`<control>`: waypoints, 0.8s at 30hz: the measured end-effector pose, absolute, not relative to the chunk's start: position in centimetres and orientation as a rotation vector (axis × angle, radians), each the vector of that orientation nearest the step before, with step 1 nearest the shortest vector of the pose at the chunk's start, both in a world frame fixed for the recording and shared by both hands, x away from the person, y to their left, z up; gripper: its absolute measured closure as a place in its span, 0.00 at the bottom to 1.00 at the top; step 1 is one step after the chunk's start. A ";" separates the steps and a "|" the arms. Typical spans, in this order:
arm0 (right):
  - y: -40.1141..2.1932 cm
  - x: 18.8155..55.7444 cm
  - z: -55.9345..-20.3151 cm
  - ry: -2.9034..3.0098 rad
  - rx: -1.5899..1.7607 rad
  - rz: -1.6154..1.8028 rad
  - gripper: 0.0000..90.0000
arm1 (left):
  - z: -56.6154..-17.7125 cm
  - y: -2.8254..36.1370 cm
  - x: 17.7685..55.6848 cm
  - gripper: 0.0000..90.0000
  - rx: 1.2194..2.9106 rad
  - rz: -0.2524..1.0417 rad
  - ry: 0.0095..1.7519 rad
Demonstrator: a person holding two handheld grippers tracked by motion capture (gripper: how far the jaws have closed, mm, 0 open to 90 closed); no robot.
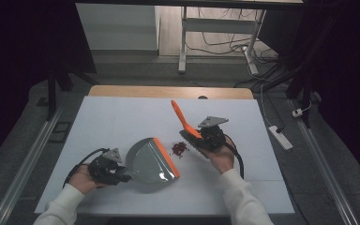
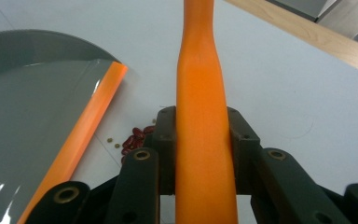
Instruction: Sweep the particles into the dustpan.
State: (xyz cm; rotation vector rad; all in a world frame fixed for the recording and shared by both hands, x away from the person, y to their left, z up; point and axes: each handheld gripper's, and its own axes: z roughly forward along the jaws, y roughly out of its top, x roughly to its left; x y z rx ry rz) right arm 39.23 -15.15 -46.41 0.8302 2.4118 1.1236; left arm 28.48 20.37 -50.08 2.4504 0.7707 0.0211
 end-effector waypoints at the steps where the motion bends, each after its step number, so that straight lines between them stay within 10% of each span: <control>1: -15.2 39.3 -46.6 2.413 0.835 1.115 0.78 | -50.1 20.4 28.5 0.68 2.451 0.019 0.771; 24: -14.2 40.9 -48.6 2.440 0.819 0.990 0.78 | -50.7 19.7 29.3 0.68 2.439 -0.060 0.784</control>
